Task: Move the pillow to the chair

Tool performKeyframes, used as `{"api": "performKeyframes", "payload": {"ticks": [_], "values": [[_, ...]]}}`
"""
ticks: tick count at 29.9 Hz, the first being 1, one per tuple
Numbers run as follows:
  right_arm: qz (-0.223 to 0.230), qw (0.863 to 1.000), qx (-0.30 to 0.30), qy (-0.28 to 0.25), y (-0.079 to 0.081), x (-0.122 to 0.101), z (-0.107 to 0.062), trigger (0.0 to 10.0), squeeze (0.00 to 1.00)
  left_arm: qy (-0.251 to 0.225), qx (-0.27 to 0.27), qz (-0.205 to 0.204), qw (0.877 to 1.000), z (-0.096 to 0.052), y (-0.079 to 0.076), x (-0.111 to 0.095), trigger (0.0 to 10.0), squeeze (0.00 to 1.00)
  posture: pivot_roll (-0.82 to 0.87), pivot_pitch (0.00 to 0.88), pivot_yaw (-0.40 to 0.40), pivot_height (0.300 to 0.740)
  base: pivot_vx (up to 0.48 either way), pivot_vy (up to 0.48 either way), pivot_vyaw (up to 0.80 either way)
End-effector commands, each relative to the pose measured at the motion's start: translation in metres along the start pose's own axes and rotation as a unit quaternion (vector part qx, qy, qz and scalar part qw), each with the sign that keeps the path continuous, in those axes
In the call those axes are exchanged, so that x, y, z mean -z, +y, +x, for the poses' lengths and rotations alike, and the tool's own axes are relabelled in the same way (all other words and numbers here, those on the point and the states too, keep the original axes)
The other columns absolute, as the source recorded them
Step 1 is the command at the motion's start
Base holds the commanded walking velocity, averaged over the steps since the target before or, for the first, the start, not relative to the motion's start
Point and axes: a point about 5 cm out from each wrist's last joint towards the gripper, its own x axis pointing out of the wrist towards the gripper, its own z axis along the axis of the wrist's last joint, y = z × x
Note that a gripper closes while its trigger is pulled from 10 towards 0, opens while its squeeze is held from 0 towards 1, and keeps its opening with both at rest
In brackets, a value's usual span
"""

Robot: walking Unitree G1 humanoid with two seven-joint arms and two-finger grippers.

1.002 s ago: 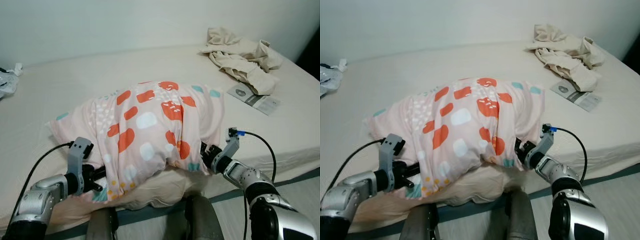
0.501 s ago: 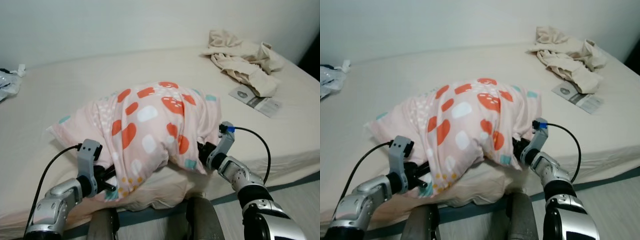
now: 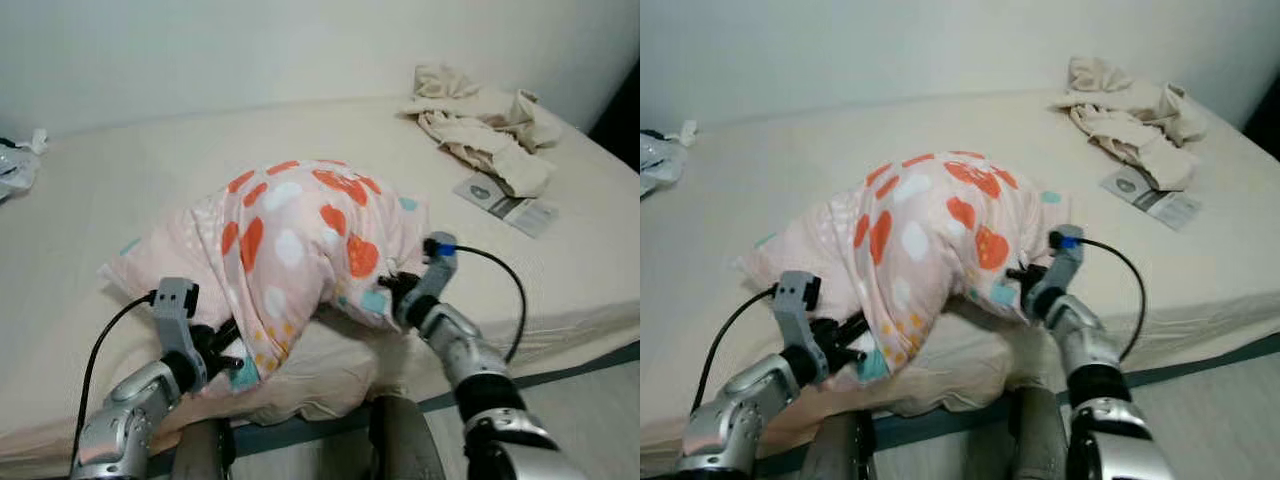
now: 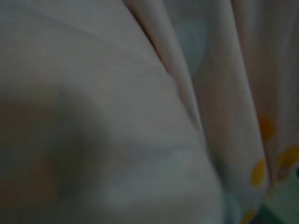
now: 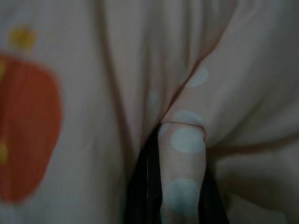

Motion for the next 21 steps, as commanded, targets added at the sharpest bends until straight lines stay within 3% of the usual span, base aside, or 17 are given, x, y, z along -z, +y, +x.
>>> {"api": "performKeyframes", "payload": {"ticks": [1, 3, 5, 6, 7, 8, 9, 10, 14, 15, 19, 21], "values": [[-0.029, 0.998, -0.047, -0.006, 0.025, 0.0, 0.01, 0.0, 0.0, -0.045, 0.019, 0.001, 0.999, 0.009, -0.014, -0.015, 0.0, 0.0, 0.06, 0.086, -0.042, 0.571, 0.0, 0.0, 0.0], [-0.058, 0.993, -0.078, -0.06, 0.045, -0.015, 0.015, 0.0, 0.0, -0.096, -0.02, -0.014, 0.995, 0.014, -0.014, -0.031, 0.0, 0.0, 0.06, 0.081, -0.046, 0.571, 0.0, 0.0, 0.0], [-0.058, 0.993, -0.078, -0.06, 0.045, -0.015, 0.015, 0.0, 0.0, -0.096, -0.02, -0.014, 0.995, 0.014, -0.014, -0.031, 0.0, 0.0, 0.06, 0.081, -0.046, 0.571, 0.0, 0.0, 0.0], [-0.063, 0.99, -0.092, -0.089, 0.056, -0.025, 0.017, 0.0, 0.0, -0.119, -0.036, -0.03, 0.992, 0.017, -0.016, -0.04, 1.9, 0.0, 0.06, 0.077, -0.049, 0.571, 0.0, 0.0, 0.0], [-0.075, 0.985, -0.111, -0.113, 0.068, -0.035, 0.018, 0.0, 0.0, -0.136, -0.031, -0.047, 0.989, 0.02, -0.023, -0.048, 4.4, 0.0, 0.05, 0.075, -0.052, 0.571, 0.0, 0.0, 0.0], [-0.086, 0.981, -0.123, -0.125, 0.077, -0.041, 0.019, 0.0, 0.0, -0.146, -0.022, -0.054, 0.988, 0.022, -0.029, -0.054, 5.8, 0.0, 0.05, 0.074, -0.052, 0.571, 0.0, 0.0, 0.0], [-0.098, 0.978, -0.132, -0.132, 0.083, -0.044, 0.019, 0.0, 0.0, -0.155, -0.013, -0.056, 0.986, 0.023, -0.035, -0.057, 7.5, 0.0, 0.05, 0.074, -0.052, 0.571, 0.0, 0.0, 0.0], [-0.109, 0.975, -0.143, -0.133, 0.089, -0.045, 0.02, 0.0, 0.0, -0.158, -0.001, -0.048, 0.986, 0.025, -0.043, -0.059, 10.0, 0.0, 0.05, 0.073, -0.054, 0.571, 0.0, 0.0, 0.0], [-0.124, 0.971, -0.153, -0.135, 0.096, -0.044, 0.022, 0.0, 0.0, -0.169, 0.005, -0.032, 0.985, 0.029, -0.055, -0.061, 10.0, 0.0, 0.05, 0.073, -0.056, 0.571, 0.0, 0.0, 0.0], [-0.132, 0.97, -0.155, -0.136, 0.101, -0.042, 0.023, 0.0, 0.0, -0.193, -0.002, -0.021, 0.981, 0.03, -0.062, -0.066, 10.0, 0.0, 0.05, 0.073, -0.055, 0.571, 0.0, 0.0, 0.0], [-0.145, 0.967, -0.162, -0.132, 0.106, -0.038, 0.023, 0.0, 0.0, -0.219, -0.016, 0.015, 0.975, 0.032, -0.069, -0.073, 10.0, 0.0, 0.05, 0.075, -0.057, 0.571, 0.0, 0.0, 0.0], [-0.149, 0.967, -0.162, -0.128, 0.107, -0.036, 0.022, 0.5, 0.0, -0.214, -0.031, 0.032, 0.976, 0.033, -0.068, -0.072, 10.0, 0.0, 0.05, 0.074, -0.058, 0.571, 0.0, 0.0, 0.0]]}}
